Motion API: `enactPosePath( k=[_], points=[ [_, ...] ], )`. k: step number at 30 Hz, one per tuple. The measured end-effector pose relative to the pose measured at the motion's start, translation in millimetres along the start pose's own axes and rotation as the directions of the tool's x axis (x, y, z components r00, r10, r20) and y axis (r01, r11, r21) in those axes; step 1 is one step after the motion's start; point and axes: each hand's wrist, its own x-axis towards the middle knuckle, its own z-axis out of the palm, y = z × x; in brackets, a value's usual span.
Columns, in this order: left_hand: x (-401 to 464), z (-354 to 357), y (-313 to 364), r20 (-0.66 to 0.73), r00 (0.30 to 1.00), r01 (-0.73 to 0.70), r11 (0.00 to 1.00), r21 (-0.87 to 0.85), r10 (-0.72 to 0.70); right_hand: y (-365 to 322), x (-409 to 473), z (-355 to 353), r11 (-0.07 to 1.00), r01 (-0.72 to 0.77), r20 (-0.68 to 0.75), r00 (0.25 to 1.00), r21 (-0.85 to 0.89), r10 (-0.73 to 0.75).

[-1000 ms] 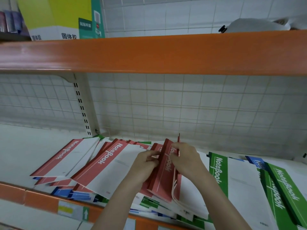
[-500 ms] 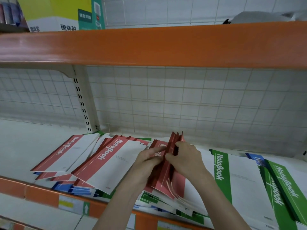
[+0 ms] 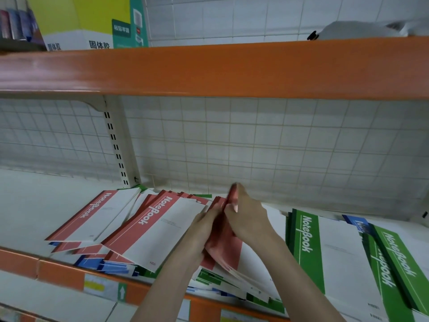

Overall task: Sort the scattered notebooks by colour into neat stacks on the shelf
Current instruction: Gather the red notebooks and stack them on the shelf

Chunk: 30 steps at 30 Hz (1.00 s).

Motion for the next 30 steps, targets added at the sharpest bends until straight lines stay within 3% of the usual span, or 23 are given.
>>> enactPosePath(
  k=[2, 5, 8, 10, 12, 15, 16, 18, 20, 26, 30],
  points=[
    [0.2, -3.5, -1.2, 0.007, 1.0, -0.007, 1.0, -0.021, 0.007, 2.9, 0.2, 4.6, 1.0, 0.001, 0.009, 1.0, -0.028, 0.0],
    [-2.6, -7.6, -3.7, 0.13, 0.991, -0.038, 0.988, 0.153, 0.018, 10.6, 1.1, 5.4, 0.998, -0.029, 0.053, 0.998, -0.054, 0.031],
    [-2.9, -5.3, -3.7, 0.08, 0.995, -0.082, 0.973, 0.218, 0.066, 21.8, 0.3, -4.1, 0.988, -0.092, 0.046, 0.995, 0.128, 0.087],
    [-4.0, -6.6, -2.3, 0.032, 0.994, -0.109, 0.984, 0.138, 0.106, 32.8, -0.9, -15.4, 0.971, -0.114, -0.062, 0.99, 0.21, 0.13],
    [-4.4, -10.5, 0.9, 0.001, 0.984, -0.177, 0.984, -0.001, 0.177, 46.9, 0.2, -28.3, 0.987, -0.124, -0.194, 0.971, 0.105, 0.143],
    [-3.1, -15.8, 7.1, -0.037, 0.947, -0.322, 0.936, -0.139, 0.32, 55.5, 0.0, -40.2, 0.967, -0.177, -0.171, 0.963, 0.181, 0.208],
    [-2.4, -16.5, 8.9, -0.04, 0.926, -0.377, 0.916, -0.139, 0.375, 53.9, -0.6, -43.2, 0.941, -0.146, -0.123, 0.974, 0.304, 0.191],
    [-0.9, -16.4, 12.3, -0.034, 0.879, -0.476, 0.875, -0.093, 0.475, 43.8, -1.8, -43.7, 0.779, -0.115, -0.053, 0.981, 0.617, 0.187],
    [1.2, -14.9, 14.1, -0.024, 0.85, -0.527, 0.848, -0.045, 0.527, 40.6, 0.3, -38.7, 0.645, -0.082, -0.06, 0.979, 0.76, 0.195],
    [-0.2, -4.9, 18.9, -0.164, 0.792, -0.592, 0.805, 0.034, 0.589, 31.1, -7.0, -26.2, 0.64, 0.096, -0.182, 0.981, 0.762, 0.07],
    [-0.5, 2.1, 12.4, -0.251, 0.8, -0.562, 0.827, 0.01, 0.546, 30.5, -11.6, -12.0, 0.672, 0.16, -0.235, 0.972, 0.723, 0.022]
  ],
)
